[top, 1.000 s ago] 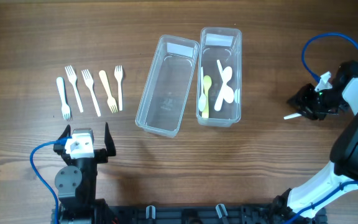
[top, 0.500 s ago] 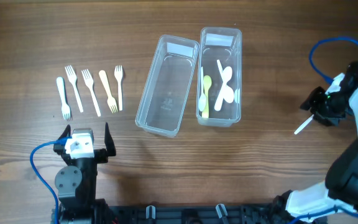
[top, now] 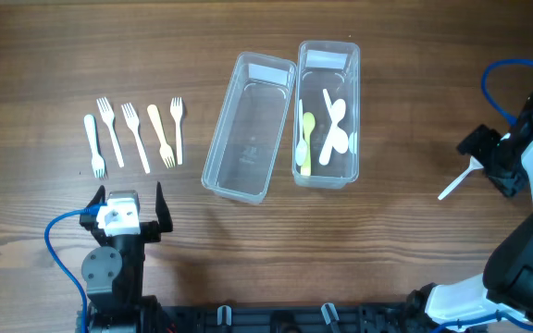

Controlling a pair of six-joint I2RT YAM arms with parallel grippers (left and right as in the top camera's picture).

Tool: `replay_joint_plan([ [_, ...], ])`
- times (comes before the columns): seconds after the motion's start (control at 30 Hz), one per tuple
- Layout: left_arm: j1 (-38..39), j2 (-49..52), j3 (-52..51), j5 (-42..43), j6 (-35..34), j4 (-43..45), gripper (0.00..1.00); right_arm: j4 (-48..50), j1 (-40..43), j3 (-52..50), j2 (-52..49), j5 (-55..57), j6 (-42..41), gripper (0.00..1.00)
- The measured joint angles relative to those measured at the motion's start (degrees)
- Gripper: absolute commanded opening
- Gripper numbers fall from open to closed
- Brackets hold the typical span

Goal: Pack container

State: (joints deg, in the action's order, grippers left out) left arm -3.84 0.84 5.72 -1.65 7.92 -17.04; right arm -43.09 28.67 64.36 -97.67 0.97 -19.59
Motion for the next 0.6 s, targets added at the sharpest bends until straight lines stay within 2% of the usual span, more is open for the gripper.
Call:
replay_joint_plan([
  [0.13, 0.0, 0.0, 0.0, 0.0, 0.0, 0.0, 1.0, 4.87, 0.0, -1.88, 0.0, 0.68, -0.98, 0.77],
  [0.23, 0.0, 0.0, 0.0, 0.0, 0.0, 0.0, 1.0, 9.86, 0.0, -5.4, 0.0, 0.85, -1.81, 0.74],
  [0.43, 0.0, 0.0, 0.0, 0.0, 0.0, 0.0, 1.0, 15.96, 0.0, -11.19, -0.02, 1.03, -2.82, 0.52],
  [0.6, 0.0, 0.0, 0.0, 0.0, 0.0, 0.0, 1.0, 16.63, 0.0, -11.41, -0.02, 1.03, -3.1, 0.51],
])
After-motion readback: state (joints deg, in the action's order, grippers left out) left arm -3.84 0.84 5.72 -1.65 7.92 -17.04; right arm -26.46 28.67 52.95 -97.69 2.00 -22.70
